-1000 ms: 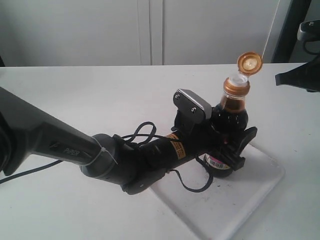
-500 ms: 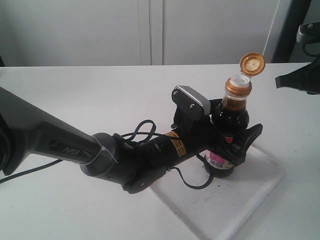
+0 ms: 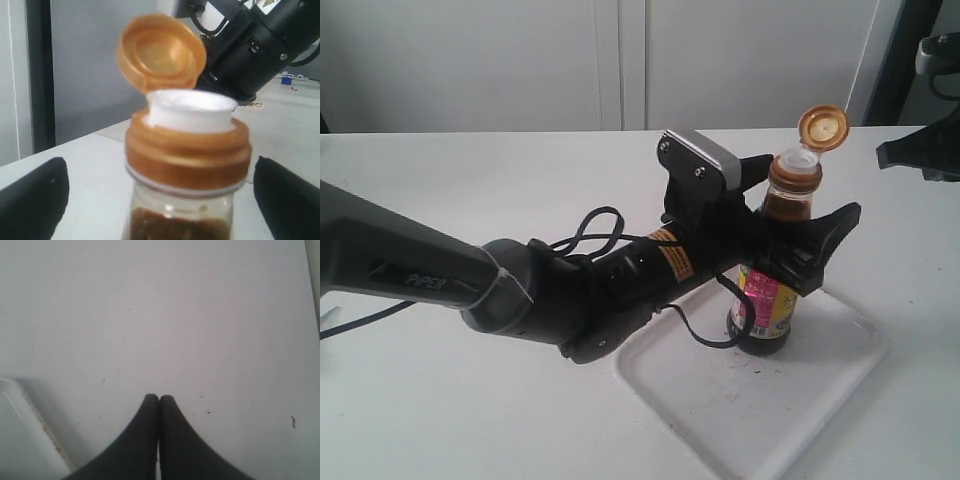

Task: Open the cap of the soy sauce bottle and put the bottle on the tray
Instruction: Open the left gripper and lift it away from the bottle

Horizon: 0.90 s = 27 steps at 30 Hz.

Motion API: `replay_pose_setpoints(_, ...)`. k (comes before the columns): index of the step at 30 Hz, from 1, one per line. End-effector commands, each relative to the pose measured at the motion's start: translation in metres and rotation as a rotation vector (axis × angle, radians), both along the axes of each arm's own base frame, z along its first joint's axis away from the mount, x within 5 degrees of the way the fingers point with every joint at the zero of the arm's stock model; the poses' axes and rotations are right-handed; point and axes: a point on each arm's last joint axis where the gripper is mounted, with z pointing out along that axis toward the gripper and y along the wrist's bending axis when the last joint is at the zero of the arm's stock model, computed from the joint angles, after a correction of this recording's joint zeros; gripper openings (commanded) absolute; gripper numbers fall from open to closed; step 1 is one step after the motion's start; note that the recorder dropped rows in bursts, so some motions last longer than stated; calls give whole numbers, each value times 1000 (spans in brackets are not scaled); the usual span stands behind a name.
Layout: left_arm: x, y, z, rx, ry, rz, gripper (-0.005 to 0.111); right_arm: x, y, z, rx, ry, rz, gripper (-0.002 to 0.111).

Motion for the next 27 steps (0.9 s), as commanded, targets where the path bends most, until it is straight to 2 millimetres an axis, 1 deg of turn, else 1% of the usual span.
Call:
replay_pose_setpoints(1, -3, 2, 19, -33, -53, -2, 105, -1, -2, 6, -14, -15, 5, 0)
replay_pose_setpoints(6, -4, 2, 34, -49, -105, 7, 105, 0, -2, 6, -14, -17, 5, 0)
replay_pose_setpoints(16, 1, -9, 64, -96, -190, -12, 105, 0, -2, 7, -14, -31, 5, 0)
replay_pose_setpoints(23, 2, -14, 76, -96, -240, -33, 105, 1, -2, 7, -15, -42, 5, 0)
replay_pose_setpoints(27, 1, -15, 80, -93, -258, -42, 105, 1, -2, 8, -14, -46, 4, 0)
